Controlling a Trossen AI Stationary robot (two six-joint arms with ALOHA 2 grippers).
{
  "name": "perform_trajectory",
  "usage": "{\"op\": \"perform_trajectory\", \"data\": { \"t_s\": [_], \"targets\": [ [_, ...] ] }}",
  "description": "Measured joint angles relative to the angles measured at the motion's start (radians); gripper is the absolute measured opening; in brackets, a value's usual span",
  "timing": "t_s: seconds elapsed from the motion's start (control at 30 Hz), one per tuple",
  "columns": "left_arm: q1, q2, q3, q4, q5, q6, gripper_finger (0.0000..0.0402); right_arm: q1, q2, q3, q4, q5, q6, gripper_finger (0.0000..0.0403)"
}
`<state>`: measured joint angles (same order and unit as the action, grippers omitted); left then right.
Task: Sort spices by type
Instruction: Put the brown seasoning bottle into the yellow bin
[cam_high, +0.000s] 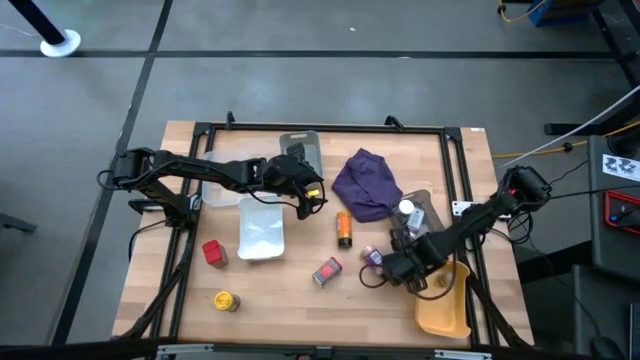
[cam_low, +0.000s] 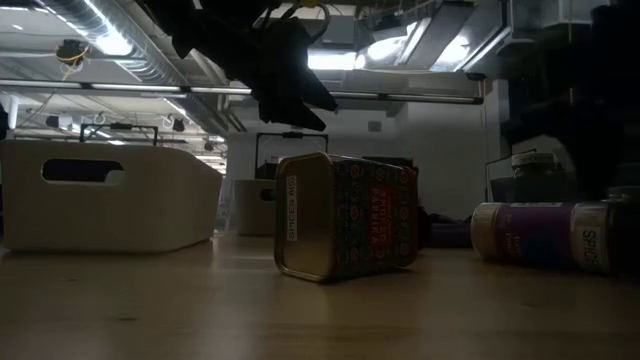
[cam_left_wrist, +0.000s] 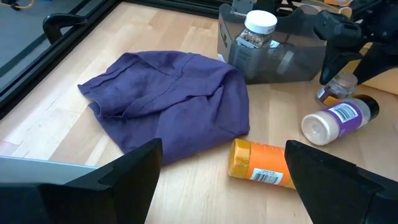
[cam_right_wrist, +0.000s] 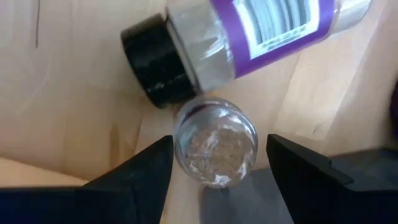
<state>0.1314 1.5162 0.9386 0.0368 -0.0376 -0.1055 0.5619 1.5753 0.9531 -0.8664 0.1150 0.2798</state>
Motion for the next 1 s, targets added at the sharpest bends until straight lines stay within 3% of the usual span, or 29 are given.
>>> {"op": "perform_trajectory", "data": {
  "t_s": [0.27, 0.63, 0.8, 1.0],
  "targets": [
    [0.0, 0.0, 0.0, 0.0, 0.0, 0.0, 0.0322, -0.002, -0.001, 0.001, 0.012, -0.021, 0.003, 0.0181],
    [0.0, 0.0, 0.0, 0.0, 0.0, 0.0, 0.0322, 0.0, 0.0, 0.083, -0.027, -0.021, 0.005, 0.0187],
    [0.0, 0.0, 0.0, 0.0, 0.0, 0.0, 0.0322, 0.0, 0.0, 0.183, -0.153, -0.02, 0.013, 0.0181],
    [0.0, 0.0, 0.0, 0.0, 0.0, 0.0, 0.0322, 0.006, 0.0, 0.309, -0.319, -0.041, 0.135, 0.0186]
  ]
}}
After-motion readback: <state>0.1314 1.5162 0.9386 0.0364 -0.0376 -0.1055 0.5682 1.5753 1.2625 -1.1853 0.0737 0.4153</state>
